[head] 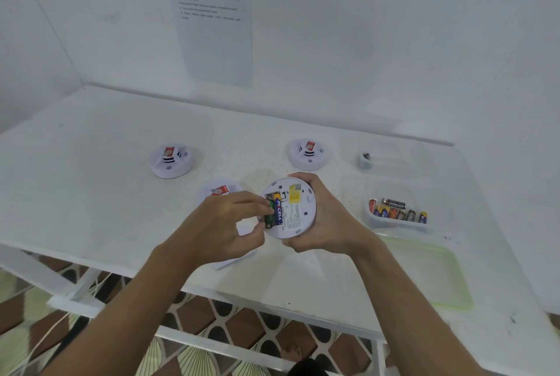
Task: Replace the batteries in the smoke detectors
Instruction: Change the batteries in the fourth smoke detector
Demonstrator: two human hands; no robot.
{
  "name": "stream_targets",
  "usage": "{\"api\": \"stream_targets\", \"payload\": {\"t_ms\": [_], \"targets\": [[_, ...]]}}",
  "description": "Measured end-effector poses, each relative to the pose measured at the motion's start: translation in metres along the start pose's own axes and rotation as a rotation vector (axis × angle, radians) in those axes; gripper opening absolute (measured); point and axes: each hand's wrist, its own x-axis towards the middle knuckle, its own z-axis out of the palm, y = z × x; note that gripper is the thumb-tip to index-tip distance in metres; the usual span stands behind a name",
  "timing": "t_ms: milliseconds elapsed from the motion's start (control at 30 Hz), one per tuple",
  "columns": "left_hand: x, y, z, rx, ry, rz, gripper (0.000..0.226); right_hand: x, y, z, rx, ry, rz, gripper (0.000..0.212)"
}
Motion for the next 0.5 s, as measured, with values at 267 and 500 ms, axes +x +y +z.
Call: {"api": "stream_targets", "payload": {"t_ms": [267, 500], "targets": [[-0.001, 0.0004, -0.0017, -0.159, -0.009, -0.18, 0.037, 0.0044, 0.0039, 0.0014, 0.089, 0.031, 0.023, 0.093], [-0.0057, 0.0016, -0.0018, -0.354, -0.031, -0.373, 0.022, 0.0043, 0.008, 0.0037, 0.115, 0.054, 0.034, 0.092]]}}
